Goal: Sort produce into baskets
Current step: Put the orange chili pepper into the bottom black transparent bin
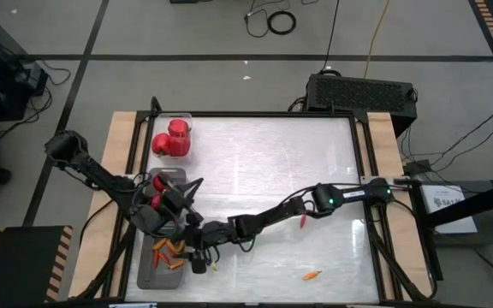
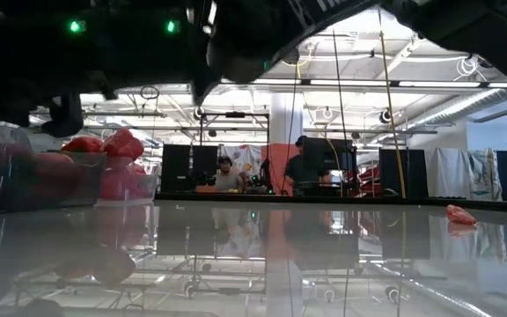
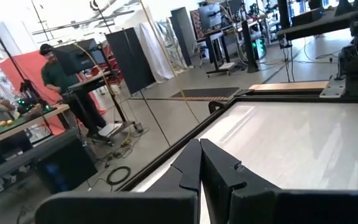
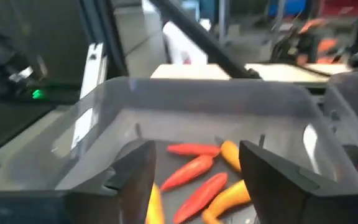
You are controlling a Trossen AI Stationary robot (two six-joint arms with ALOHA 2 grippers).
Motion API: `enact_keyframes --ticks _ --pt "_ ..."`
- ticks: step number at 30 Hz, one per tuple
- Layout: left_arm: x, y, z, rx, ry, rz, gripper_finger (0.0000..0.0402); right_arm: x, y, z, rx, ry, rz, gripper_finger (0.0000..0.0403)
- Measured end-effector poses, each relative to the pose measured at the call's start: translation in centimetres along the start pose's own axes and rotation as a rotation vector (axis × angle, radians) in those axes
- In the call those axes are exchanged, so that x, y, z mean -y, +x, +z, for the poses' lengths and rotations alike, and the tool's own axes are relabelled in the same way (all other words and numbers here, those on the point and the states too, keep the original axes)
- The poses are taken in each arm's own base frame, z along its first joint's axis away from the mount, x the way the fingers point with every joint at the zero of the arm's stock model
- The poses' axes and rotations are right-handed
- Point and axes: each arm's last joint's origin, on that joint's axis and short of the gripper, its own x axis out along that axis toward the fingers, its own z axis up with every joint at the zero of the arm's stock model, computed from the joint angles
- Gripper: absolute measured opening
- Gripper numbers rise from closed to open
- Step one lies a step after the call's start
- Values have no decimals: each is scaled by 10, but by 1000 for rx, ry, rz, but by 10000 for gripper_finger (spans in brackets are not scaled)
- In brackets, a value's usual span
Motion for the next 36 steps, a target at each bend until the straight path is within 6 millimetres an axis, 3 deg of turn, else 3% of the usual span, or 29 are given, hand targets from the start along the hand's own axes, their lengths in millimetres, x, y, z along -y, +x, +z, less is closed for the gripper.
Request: enact_keyframes --ticks 5,11,20,24,29,36 --pt "-3 -4 4 8 -30 -10 9 -14 -15 25 -178 -12 85 238" --pt "-2 -5 3 8 -19 -15 9 -32 -48 43 -529 12 214 242" --pt "1 -5 4 35 -24 -133 9 -48 -131 57 -1200 81 138 242" --pt "5 -2 5 65 -27 -267 16 -66 -171 54 -1511 -27 146 242" --pt "9 10 2 59 -104 -357 68 -86 -211 58 -1546 11 99 242" --pt "28 19 -11 50 -94 -502 165 -109 -277 50 -1507 273 -132 242"
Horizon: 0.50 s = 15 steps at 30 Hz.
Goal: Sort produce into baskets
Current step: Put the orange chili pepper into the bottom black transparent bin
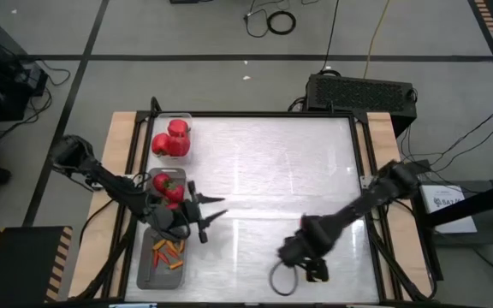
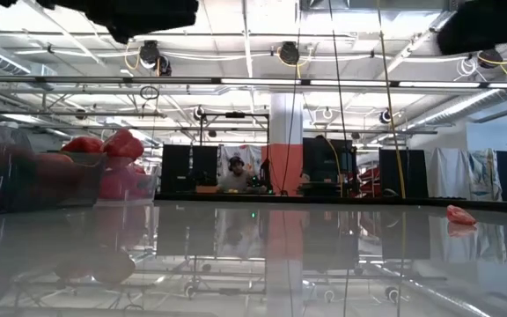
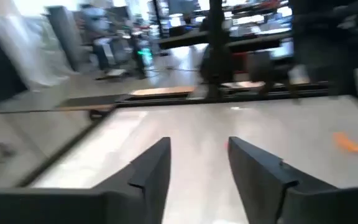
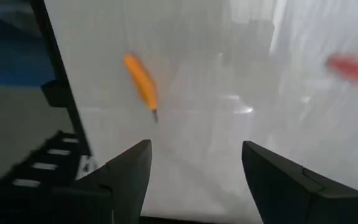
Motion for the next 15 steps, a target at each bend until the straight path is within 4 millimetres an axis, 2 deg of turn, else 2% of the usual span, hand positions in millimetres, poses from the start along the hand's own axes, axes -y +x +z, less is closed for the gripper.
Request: enact_keyframes --ticks 3,8,15 --pt "7 3 3 -18 -40 -119 193 -5 4 -22 2 97 2 242" --pt "18 5 11 -164 -66 -286 204 -21 16 -41 -1 88 -3 242" --pt "32 -10 21 -431 -95 -318 191 -54 36 -41 102 -69 100 242"
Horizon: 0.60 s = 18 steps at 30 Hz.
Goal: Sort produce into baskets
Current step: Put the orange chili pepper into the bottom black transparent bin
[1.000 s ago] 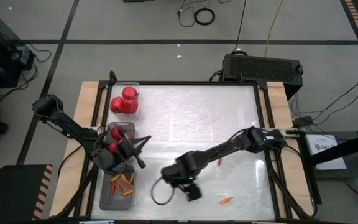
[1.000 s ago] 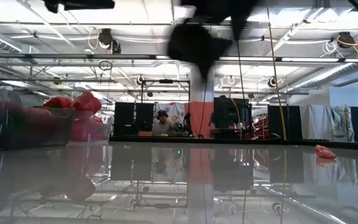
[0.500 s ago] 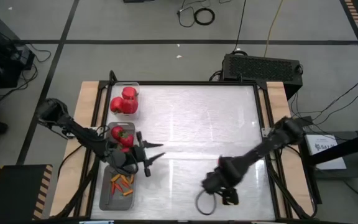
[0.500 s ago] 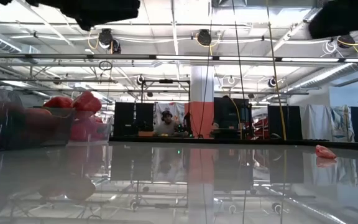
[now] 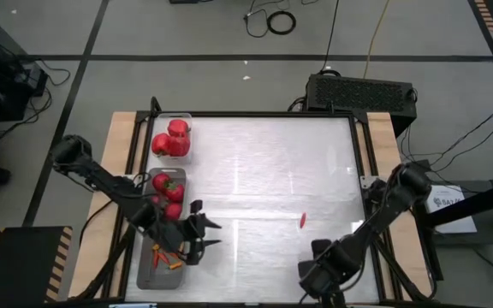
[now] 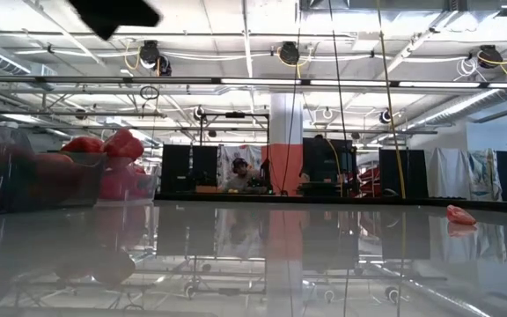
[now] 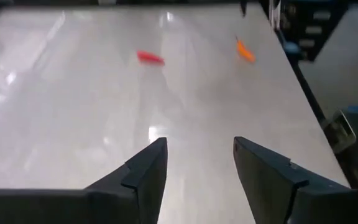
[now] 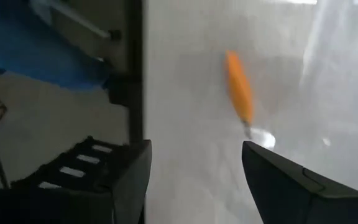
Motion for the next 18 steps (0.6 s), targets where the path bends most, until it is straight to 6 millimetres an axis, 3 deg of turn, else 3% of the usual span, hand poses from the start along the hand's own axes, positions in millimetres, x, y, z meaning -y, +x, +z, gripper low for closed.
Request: enact_keyframes --ticks 12,18 --pt "25 -34 -32 -232 -118 70 163 -6 46 9 -7 36 -88 242" --pt "30 -41 -38 -233 -110 89 150 -2 65 13 -42 49 -134 242"
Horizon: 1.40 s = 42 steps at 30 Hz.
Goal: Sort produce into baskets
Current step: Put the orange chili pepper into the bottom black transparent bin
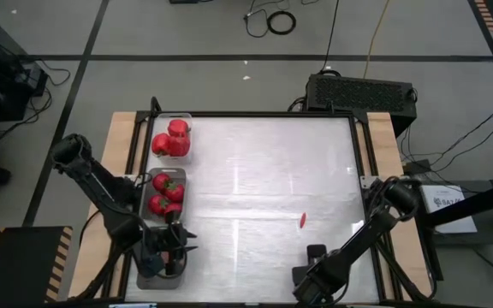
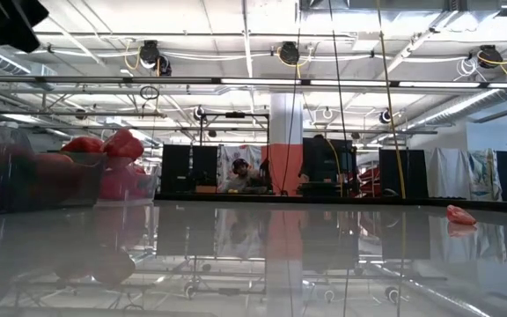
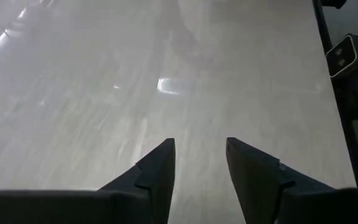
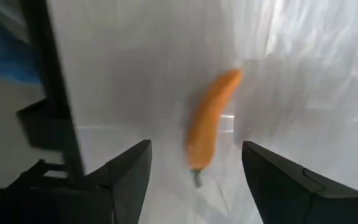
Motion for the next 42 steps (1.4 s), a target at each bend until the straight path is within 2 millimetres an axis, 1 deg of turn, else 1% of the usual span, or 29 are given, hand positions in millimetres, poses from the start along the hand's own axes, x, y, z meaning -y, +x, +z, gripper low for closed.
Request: enact_keyframes --ticks 6,9,11,13,17,21,23,27,29,31,33,38,40,42 --pt "5 -5 -5 22 19 0 145 2 5 4 26 23 -39 241" --pt "8 -8 -8 29 33 -10 145 4 6 7 29 70 -36 228" --pt "9 -10 -10 33 43 -15 145 6 6 9 31 112 -29 207" --pt "11 -12 -12 36 54 -16 145 9 5 12 31 162 -23 177" --pt "12 -15 -15 41 74 -8 145 16 3 21 17 235 6 97" --pt "8 -16 -17 22 105 20 145 20 0 29 20 258 52 20" --pt "5 -17 -18 9 118 37 145 19 -5 35 40 249 87 9" --pt "-1 -20 -19 0 96 70 145 16 -21 48 104 241 133 23" --pt "-3 -21 -20 -6 84 85 145 15 -31 59 190 226 146 24" --pt "-5 -21 -21 -14 85 99 145 14 -43 72 317 190 152 21" --pt "-6 -21 -21 -20 78 108 145 14 -55 88 489 146 147 16" --pt "-8 -21 -21 16 92 148 145 16 -86 130 996 5 102 8" --pt "-10 -21 -21 34 108 179 145 19 -91 147 1168 -60 82 8" --pt "-12 -22 -21 60 122 211 145 22 -86 166 1303 -114 71 8"
